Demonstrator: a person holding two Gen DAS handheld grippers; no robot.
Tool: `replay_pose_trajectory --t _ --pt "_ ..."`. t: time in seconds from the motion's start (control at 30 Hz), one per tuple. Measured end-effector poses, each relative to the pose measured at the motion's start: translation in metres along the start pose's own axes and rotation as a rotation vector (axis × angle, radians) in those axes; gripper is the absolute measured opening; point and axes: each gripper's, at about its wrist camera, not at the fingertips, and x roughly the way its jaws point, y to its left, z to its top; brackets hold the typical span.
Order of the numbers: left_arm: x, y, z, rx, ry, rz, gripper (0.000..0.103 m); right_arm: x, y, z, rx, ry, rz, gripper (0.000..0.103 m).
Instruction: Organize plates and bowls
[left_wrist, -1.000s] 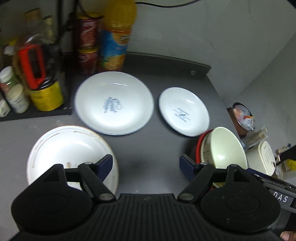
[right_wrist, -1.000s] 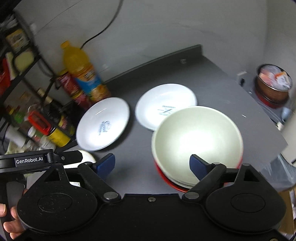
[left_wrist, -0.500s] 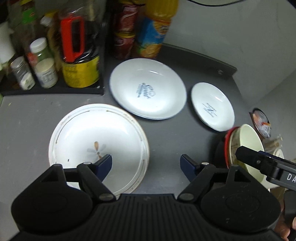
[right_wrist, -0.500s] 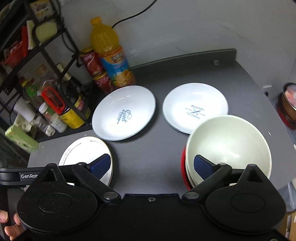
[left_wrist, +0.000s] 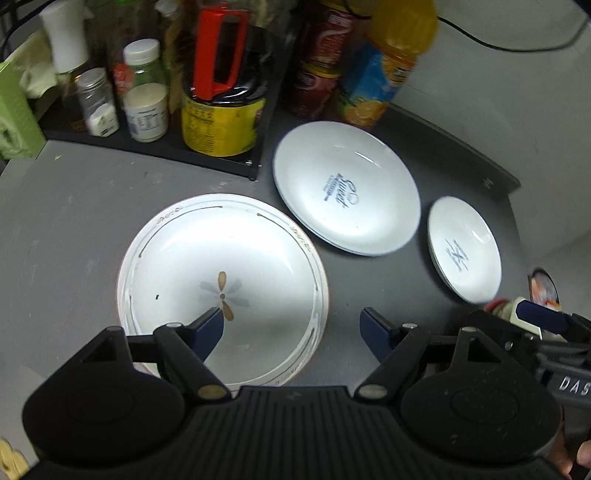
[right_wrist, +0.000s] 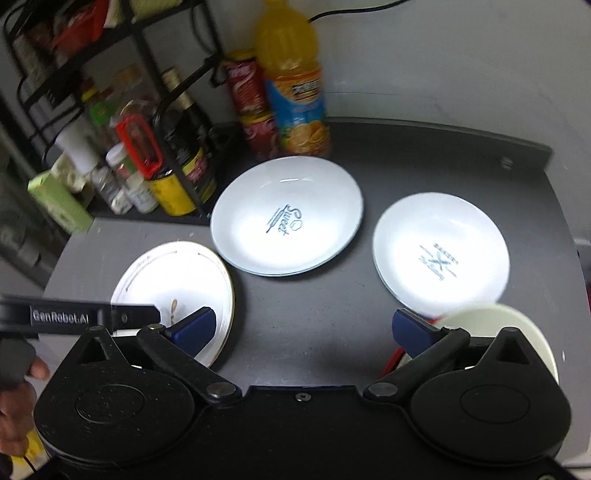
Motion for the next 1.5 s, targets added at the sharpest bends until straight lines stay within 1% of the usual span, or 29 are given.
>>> replay_pose_trajectory --t 0.13,0.27,0.4,0.63,0.73,0.8,0.9,0.93,0.97,1.03,1.07,1.13,1.23,1.33,1.37,1.43,1.47,1.5 --pt "0.003 0.0 0.002 -0.076 -0.013 0.023 0.079 0.01 -0.005 0.011 -0.047 0.024 0.016 0.103" --pt "0.009 -0.003 0.003 -0.13 -0.021 0.034 0.079 0.019 -0.007 0.022 -0.12 0.037 0.022 0.103" --pt "0.016 -0.006 0.005 -0.184 -0.041 0.035 0.079 0.03 -0.013 0.032 -0.155 0.055 0.027 0.103" --pt "0.035 -0.013 0.013 -0.25 -0.083 0.022 0.078 0.056 -0.022 0.047 -0.215 0.091 0.026 0.103" --pt "0.045 -0.013 0.02 -0.288 -0.089 0.0 0.076 0.067 -0.03 0.055 -0.183 0.099 0.052 0.102" --pt "0.051 -0.013 0.025 -0.303 -0.102 -0.01 0.072 0.073 -0.036 0.06 -0.163 0.095 0.071 0.101" --pt "0.06 -0.012 0.033 -0.324 -0.114 -0.016 0.06 0.086 -0.044 0.07 -0.134 0.107 0.099 0.093" --pt "0.062 -0.012 0.036 -0.331 -0.119 -0.017 0.055 0.091 -0.047 0.074 -0.12 0.11 0.102 0.088" --pt "0.065 -0.01 0.038 -0.338 -0.123 -0.02 0.053 0.095 -0.049 0.077 -0.108 0.114 0.104 0.083" --pt "0.07 -0.008 0.044 -0.355 -0.129 -0.028 0.049 0.105 -0.056 0.085 -0.063 0.13 0.111 0.079" --pt "0.074 -0.007 0.046 -0.358 -0.13 -0.029 0.047 0.109 -0.058 0.087 -0.049 0.131 0.109 0.079" --pt "0.083 -0.004 0.052 -0.372 -0.126 -0.025 0.046 0.117 -0.062 0.091 -0.029 0.131 0.104 0.079" --pt "0.099 0.003 0.059 -0.396 -0.123 -0.023 0.042 0.132 -0.065 0.095 -0.016 0.139 0.096 0.072" --pt "0.111 0.01 0.066 -0.416 -0.12 -0.027 0.04 0.144 -0.069 0.098 0.001 0.139 0.082 0.071" --pt "0.113 0.011 0.067 -0.418 -0.12 -0.004 0.04 0.15 -0.07 0.099 0.009 0.138 0.072 0.071" --pt "0.115 0.012 0.072 -0.401 -0.13 0.073 0.041 0.158 -0.074 0.102 0.021 0.135 0.055 0.071" --pt "0.116 0.015 0.074 -0.401 -0.127 0.089 0.041 0.163 -0.076 0.103 0.028 0.134 0.05 0.07" --pt "0.117 0.019 0.074 -0.409 -0.13 0.077 0.041 0.167 -0.078 0.104 0.034 0.135 0.044 0.07"
